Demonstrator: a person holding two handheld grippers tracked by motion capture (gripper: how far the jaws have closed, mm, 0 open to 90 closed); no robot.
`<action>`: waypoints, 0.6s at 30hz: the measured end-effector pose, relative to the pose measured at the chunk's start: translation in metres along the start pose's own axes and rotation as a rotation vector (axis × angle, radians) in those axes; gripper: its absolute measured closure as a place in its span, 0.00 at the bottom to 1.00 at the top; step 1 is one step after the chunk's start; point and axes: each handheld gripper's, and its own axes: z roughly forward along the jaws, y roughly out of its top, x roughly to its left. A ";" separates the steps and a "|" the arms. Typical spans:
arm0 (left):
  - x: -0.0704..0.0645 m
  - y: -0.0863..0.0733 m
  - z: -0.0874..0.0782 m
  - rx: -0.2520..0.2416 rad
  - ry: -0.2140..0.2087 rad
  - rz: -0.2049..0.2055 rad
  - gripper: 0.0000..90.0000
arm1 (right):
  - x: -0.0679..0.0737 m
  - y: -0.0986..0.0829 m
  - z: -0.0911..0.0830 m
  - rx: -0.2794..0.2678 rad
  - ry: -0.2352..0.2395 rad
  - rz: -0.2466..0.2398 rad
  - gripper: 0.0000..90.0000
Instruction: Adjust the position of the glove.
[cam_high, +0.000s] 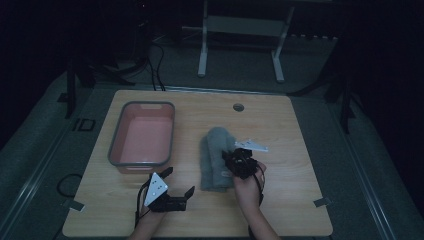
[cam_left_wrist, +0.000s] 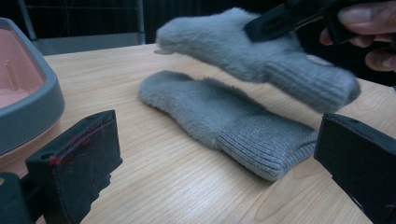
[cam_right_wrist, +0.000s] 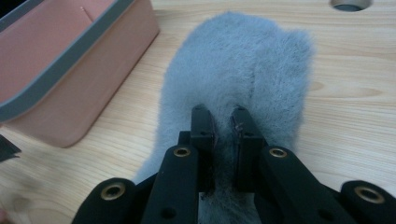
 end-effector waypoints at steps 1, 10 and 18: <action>0.000 0.000 0.000 0.002 0.000 0.002 0.01 | 0.002 0.000 0.003 0.006 0.006 0.015 0.91; -0.001 0.000 0.000 0.005 -0.007 0.010 0.01 | 0.013 -0.012 0.025 0.021 0.006 0.048 0.90; -0.001 0.000 0.001 0.007 0.001 0.022 0.01 | 0.011 -0.025 0.040 0.056 0.010 0.043 0.84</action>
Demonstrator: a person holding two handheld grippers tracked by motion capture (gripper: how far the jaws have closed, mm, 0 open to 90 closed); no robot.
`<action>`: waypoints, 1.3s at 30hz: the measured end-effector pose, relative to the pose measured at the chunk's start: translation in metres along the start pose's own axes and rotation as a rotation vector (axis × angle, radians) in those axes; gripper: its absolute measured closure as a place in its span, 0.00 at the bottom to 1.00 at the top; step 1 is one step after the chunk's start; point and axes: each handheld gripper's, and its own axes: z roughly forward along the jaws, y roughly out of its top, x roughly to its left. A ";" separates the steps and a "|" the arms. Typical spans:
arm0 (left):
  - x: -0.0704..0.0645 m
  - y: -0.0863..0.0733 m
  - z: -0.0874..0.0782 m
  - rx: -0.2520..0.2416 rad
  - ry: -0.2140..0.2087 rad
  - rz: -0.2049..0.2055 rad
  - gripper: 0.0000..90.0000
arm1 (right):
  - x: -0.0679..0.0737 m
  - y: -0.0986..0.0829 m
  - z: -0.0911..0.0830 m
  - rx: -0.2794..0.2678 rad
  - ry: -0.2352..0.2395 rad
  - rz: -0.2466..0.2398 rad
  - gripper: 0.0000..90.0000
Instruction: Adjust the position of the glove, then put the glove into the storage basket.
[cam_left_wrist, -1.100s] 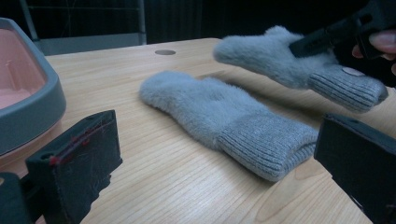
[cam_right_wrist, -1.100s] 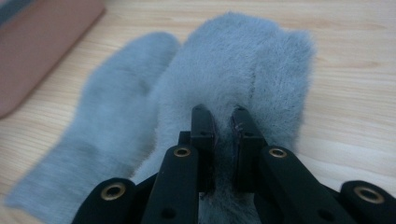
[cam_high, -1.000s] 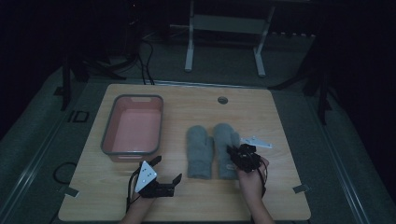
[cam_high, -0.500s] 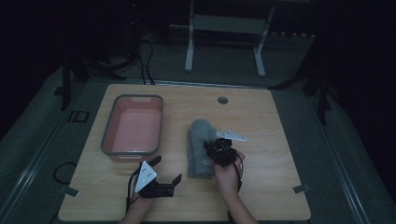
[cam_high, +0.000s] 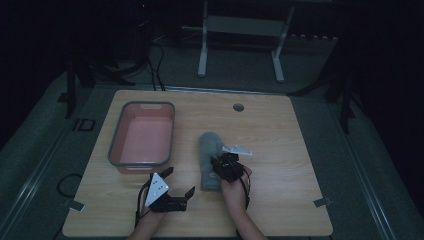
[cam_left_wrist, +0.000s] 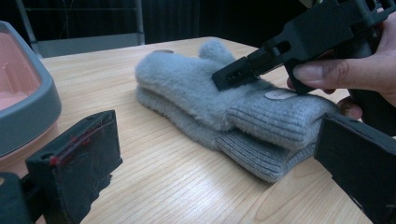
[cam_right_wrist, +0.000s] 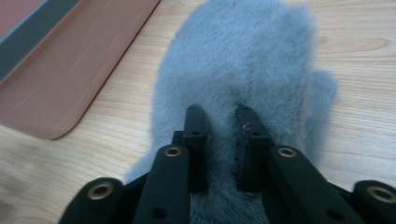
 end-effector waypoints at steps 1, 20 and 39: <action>0.000 0.000 0.000 0.004 0.001 0.003 0.01 | 0.000 0.000 0.000 -0.001 0.002 0.001 0.81; -0.009 0.019 0.002 0.070 -0.027 0.016 0.01 | -0.029 0.031 -0.044 -0.015 0.141 -0.143 0.21; 0.002 0.061 0.039 0.239 -0.054 -0.067 0.01 | -0.070 0.029 -0.052 -0.008 0.201 -0.362 0.17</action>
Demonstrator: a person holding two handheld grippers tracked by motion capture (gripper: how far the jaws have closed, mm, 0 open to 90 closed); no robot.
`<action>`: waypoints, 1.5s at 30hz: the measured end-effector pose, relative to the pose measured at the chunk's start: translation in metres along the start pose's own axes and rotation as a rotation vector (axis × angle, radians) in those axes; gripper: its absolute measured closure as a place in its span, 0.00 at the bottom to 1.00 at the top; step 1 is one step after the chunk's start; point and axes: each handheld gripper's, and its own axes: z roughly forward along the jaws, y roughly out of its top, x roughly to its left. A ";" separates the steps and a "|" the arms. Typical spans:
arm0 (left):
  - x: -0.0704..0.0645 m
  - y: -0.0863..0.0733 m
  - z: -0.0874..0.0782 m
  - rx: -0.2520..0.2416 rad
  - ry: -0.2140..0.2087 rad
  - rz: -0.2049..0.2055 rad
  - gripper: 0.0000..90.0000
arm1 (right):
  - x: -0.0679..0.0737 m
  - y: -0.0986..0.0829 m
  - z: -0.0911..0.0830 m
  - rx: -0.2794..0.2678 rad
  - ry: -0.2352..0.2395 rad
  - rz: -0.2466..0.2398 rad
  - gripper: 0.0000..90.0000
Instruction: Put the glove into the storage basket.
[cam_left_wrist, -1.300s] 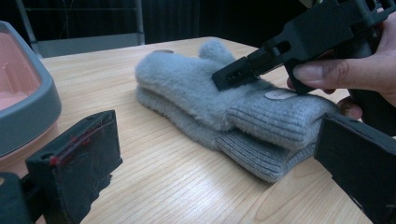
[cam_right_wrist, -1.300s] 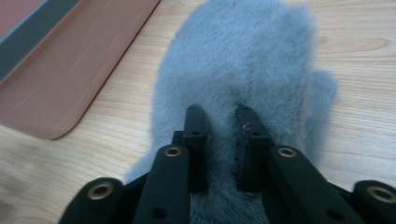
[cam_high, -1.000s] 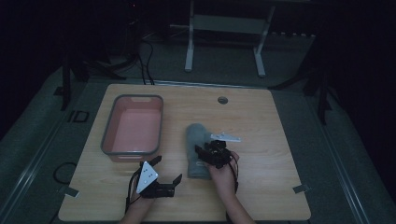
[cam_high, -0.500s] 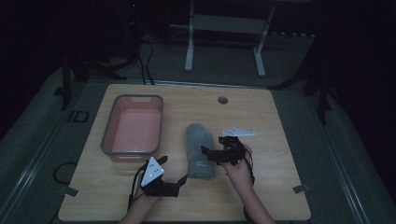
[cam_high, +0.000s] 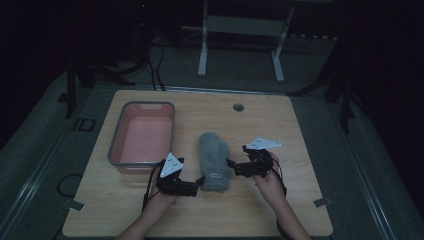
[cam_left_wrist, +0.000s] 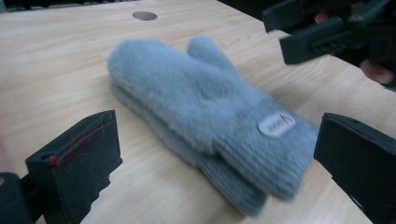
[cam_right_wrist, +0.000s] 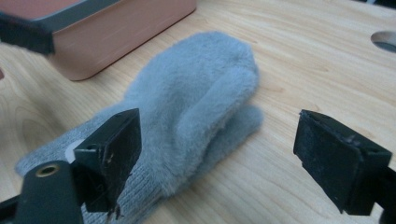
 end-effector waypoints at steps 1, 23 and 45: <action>0.000 0.004 0.003 0.008 0.012 0.009 0.01 | -0.002 0.000 0.000 0.012 0.007 0.013 0.16; 0.016 0.025 0.065 0.306 0.119 -0.086 0.26 | 0.002 -0.006 0.040 0.149 0.039 0.075 0.48; 0.042 0.010 0.096 0.393 -0.115 -0.157 0.54 | -0.009 -0.011 0.071 0.273 0.155 0.068 0.68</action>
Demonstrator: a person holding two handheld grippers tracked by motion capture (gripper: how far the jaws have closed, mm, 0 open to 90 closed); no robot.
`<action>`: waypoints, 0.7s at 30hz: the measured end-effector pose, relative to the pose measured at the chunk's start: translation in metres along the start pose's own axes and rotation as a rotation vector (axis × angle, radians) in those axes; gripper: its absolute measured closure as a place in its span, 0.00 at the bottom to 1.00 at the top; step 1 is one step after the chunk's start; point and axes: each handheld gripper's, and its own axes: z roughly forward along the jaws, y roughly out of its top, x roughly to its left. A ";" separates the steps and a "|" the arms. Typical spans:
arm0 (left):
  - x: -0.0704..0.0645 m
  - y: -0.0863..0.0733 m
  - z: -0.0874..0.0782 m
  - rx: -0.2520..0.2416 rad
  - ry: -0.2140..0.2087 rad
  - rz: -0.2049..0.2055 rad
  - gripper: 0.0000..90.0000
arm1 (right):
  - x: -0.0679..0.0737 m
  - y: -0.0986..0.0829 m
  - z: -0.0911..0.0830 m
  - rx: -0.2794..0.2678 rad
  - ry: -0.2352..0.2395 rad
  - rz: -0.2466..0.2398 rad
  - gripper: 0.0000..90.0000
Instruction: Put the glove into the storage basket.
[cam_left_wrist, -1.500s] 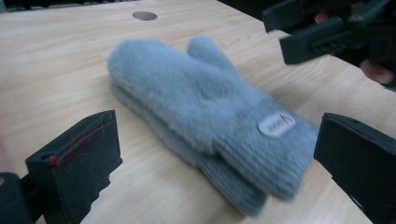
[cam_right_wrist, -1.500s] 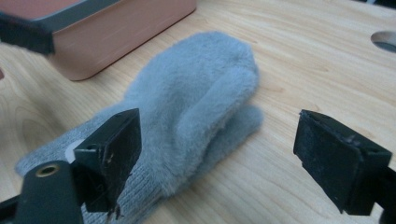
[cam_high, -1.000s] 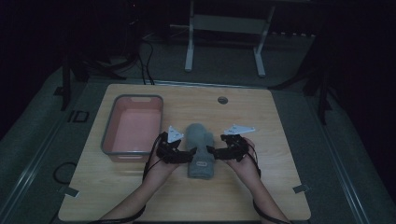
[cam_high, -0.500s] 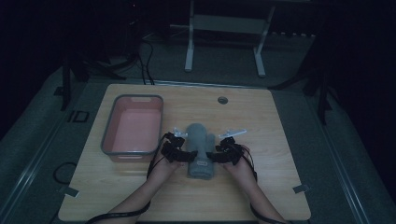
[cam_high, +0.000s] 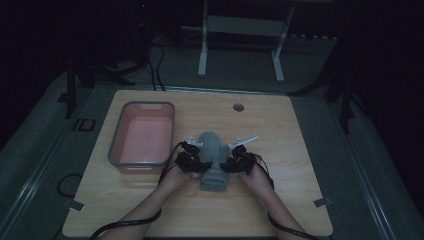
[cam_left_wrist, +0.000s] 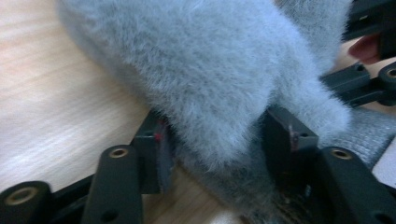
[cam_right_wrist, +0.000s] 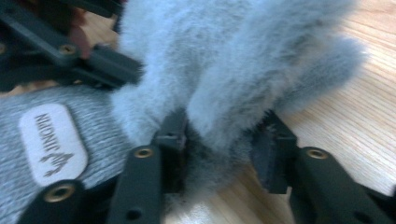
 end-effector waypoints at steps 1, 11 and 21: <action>0.001 -0.001 0.001 -0.010 -0.023 -0.004 0.56 | 0.001 0.000 0.000 -0.004 0.001 -0.012 0.70; 0.000 0.001 -0.002 -0.035 -0.072 -0.015 0.88 | 0.013 0.000 -0.005 -0.034 -0.042 -0.080 0.91; -0.015 0.015 -0.025 -0.069 -0.062 0.018 0.90 | 0.018 0.004 -0.025 -0.098 -0.035 -0.084 0.92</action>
